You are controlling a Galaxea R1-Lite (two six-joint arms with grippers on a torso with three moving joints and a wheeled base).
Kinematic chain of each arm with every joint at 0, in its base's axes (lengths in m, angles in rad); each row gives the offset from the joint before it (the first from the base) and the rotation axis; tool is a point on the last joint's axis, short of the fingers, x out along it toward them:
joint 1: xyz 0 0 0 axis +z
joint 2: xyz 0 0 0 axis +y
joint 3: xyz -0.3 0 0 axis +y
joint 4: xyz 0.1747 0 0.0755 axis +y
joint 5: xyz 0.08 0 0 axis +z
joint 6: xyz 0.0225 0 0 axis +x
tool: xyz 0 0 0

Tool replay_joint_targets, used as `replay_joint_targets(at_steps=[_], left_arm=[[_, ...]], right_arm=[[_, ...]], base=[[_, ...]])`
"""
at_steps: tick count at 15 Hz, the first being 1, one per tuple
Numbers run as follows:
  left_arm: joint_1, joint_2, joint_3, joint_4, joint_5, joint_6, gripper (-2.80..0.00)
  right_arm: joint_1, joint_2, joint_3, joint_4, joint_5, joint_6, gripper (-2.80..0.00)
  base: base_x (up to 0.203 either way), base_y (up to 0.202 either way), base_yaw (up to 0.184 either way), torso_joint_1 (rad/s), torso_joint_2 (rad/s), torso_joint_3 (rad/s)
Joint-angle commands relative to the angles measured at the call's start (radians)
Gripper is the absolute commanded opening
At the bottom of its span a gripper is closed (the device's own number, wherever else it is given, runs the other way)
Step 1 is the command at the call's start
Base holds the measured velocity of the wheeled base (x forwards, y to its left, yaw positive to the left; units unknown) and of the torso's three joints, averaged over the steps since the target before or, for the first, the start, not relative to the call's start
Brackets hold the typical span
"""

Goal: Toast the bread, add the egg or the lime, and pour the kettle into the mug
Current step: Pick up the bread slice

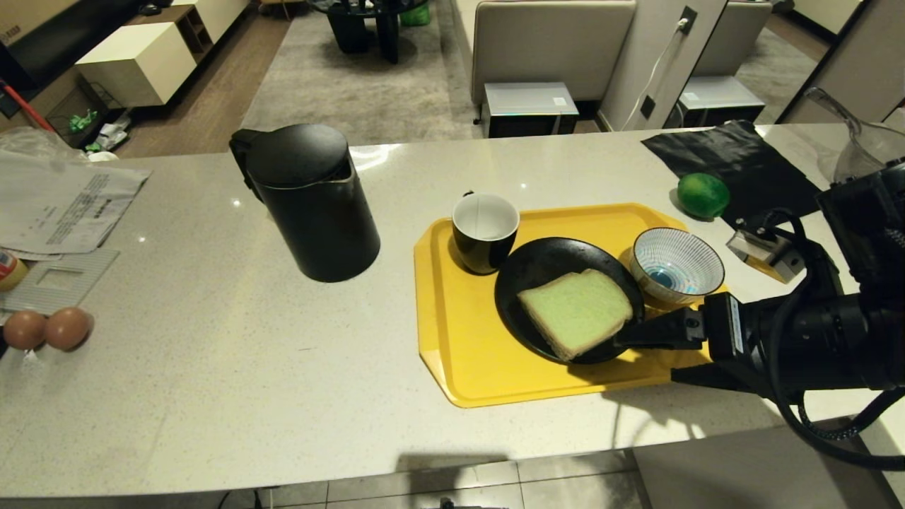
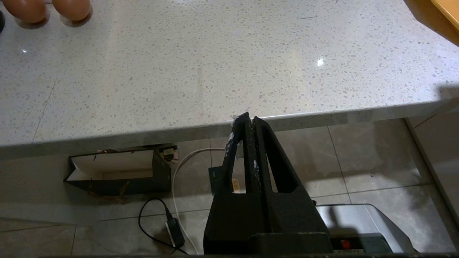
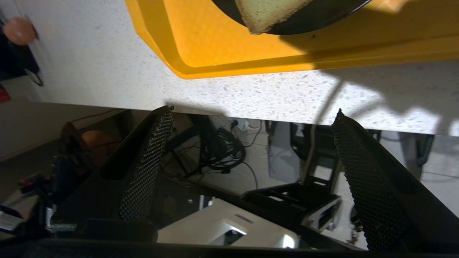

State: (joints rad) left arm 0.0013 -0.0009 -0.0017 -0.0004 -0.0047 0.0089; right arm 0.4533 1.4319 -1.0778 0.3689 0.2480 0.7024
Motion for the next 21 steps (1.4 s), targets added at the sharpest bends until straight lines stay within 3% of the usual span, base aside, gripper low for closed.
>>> replay_joint_targets(at_steps=[1,5,8,13,17,21], left_arm=[[0.0,0.001,0.0,0.0,0.0,0.0,-2.8],[0.0,0.001,0.0,0.0,0.0,0.0,-2.8],[0.0,0.001,0.0,0.0,0.0,0.0,-2.8],[0.0,0.001,0.0,0.0,0.0,0.0,-2.8],[0.0,0.001,0.0,-0.001,0.0,0.0,-2.8],[0.0,0.001,0.0,0.0,0.0,0.0,-2.8]], right_arm=[[0.026,0.032,-0.034,0.002,-0.029,0.04,0.0],[0.178,0.096,-0.039,0.0,-0.31,0.026,0.0],[0.3,0.099,-0.022,-0.001,-0.441,-0.147,0.0],[0.327,0.087,-0.022,-0.001,-0.465,-0.249,0.0],[0.355,0.114,-0.037,-0.02,-0.547,-0.37,0.0],[0.355,0.216,-0.164,0.014,-0.613,-0.379,0.0]], base=[[0.0,0.0,0.0,0.0,0.0,0.0],[0.0,0.0,0.0,0.0,0.0,0.0],[0.0,0.0,0.0,0.0,0.0,0.0],[0.0,0.0,0.0,0.0,0.0,0.0],[0.0,0.0,0.0,0.0,0.0,0.0],[0.0,0.0,0.0,0.0,0.0,0.0]])
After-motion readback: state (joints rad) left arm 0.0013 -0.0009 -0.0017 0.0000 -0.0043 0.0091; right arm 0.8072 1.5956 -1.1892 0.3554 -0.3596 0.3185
